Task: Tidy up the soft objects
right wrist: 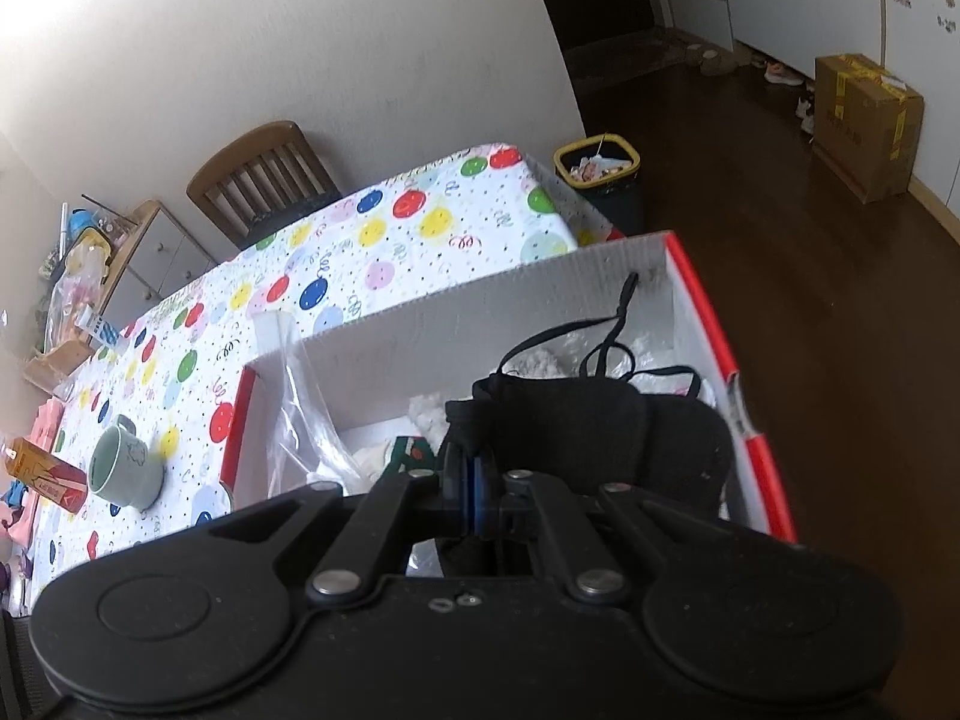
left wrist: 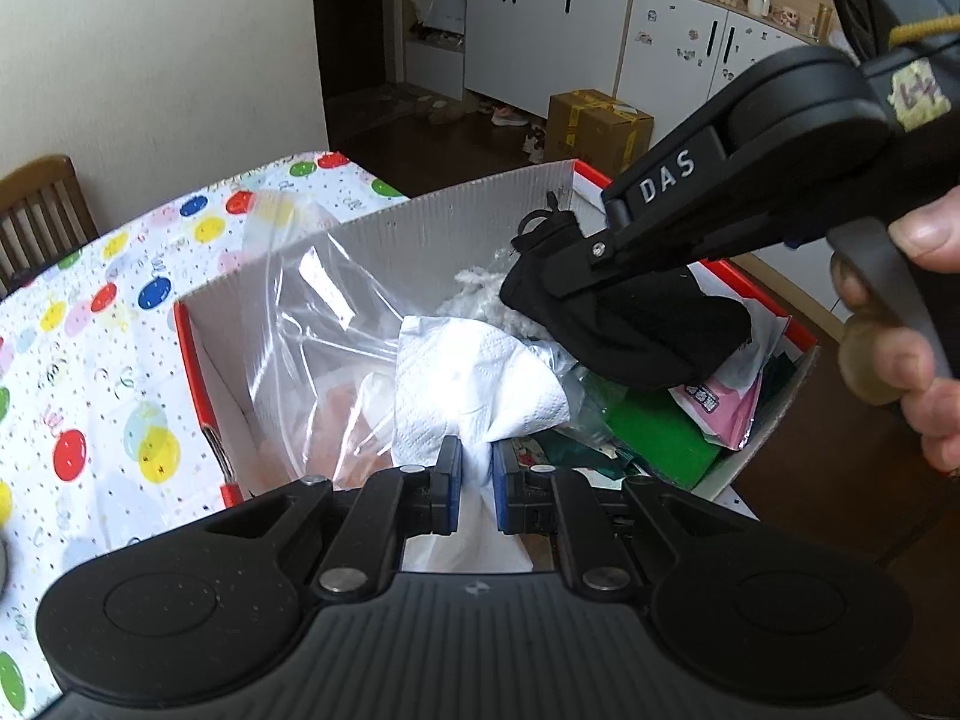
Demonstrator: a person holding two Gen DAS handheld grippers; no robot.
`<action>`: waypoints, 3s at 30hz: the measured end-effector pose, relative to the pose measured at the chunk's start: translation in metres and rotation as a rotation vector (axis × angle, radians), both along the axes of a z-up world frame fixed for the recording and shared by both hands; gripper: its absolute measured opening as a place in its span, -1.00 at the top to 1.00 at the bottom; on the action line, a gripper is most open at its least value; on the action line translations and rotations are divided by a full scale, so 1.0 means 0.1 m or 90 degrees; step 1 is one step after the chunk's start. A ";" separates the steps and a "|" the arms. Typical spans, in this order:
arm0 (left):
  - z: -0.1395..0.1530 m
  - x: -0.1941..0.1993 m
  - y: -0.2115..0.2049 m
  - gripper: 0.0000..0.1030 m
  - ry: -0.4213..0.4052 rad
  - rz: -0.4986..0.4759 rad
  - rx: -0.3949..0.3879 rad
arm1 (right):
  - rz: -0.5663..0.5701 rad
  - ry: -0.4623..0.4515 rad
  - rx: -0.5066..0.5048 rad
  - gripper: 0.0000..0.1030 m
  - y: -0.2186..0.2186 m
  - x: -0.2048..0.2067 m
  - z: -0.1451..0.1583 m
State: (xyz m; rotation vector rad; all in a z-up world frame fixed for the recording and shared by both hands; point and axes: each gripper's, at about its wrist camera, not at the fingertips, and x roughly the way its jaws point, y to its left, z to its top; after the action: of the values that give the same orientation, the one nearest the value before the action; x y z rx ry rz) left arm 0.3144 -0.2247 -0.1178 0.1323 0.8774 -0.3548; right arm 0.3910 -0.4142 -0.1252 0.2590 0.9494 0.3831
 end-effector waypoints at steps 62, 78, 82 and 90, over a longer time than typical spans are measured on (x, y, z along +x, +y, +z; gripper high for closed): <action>0.92 -0.98 1.09 -0.60 -0.125 -0.006 -0.169 | -0.081 -0.327 -0.033 -0.99 0.19 -2.00 0.71; 1.07 -1.30 1.30 -0.98 -0.163 -0.017 -0.175 | -0.101 -0.338 -0.037 -1.00 0.50 -2.31 0.65; 1.07 -1.35 1.34 -0.98 -0.164 -0.020 -0.177 | -0.105 -0.342 -0.039 -1.00 0.56 -2.37 0.65; 1.07 -1.42 1.45 -0.98 -0.184 -0.013 -0.184 | -0.118 -0.343 -0.035 -1.00 0.63 -2.44 0.64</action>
State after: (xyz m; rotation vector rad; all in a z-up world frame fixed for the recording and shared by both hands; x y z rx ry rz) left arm 0.1722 -0.0801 -0.0111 -0.0745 0.5326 -0.4648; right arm 0.1467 -0.3508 -0.0614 0.1775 0.4015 0.2357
